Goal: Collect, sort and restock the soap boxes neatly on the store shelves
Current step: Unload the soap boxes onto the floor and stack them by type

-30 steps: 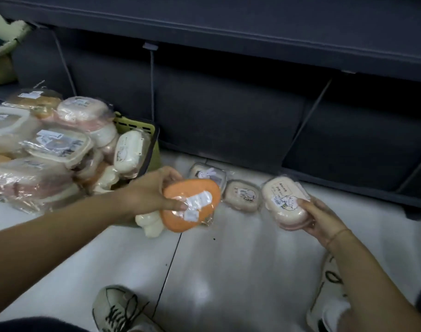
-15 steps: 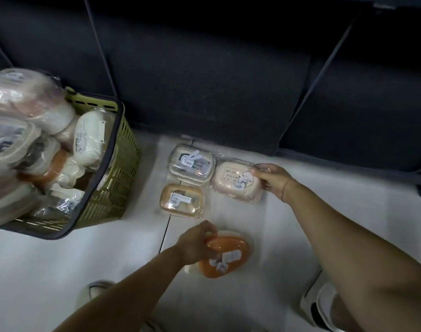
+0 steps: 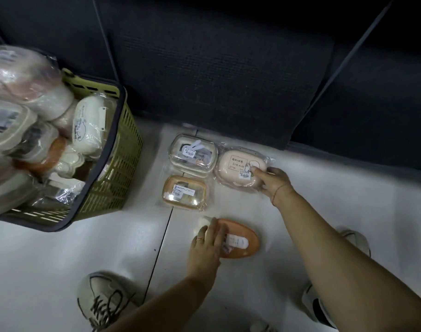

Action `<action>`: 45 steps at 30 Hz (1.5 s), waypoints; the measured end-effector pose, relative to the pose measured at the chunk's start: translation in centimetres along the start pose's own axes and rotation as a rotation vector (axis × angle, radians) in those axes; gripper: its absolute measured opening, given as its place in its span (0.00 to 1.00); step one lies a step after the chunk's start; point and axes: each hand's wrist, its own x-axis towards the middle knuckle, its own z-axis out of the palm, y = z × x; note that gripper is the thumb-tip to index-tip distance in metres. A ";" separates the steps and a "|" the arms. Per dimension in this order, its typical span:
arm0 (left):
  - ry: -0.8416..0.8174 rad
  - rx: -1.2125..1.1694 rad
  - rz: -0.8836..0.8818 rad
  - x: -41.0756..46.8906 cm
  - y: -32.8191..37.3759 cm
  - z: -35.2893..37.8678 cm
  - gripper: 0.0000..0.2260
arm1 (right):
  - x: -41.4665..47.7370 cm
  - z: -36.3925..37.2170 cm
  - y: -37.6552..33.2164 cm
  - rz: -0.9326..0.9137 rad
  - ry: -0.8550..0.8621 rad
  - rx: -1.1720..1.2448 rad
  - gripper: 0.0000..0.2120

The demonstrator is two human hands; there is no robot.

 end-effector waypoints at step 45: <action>0.740 -0.413 -0.774 -15.4 -31.2 -28.5 0.37 | -19.1 32.7 -14.7 -0.600 -0.592 -0.455 0.25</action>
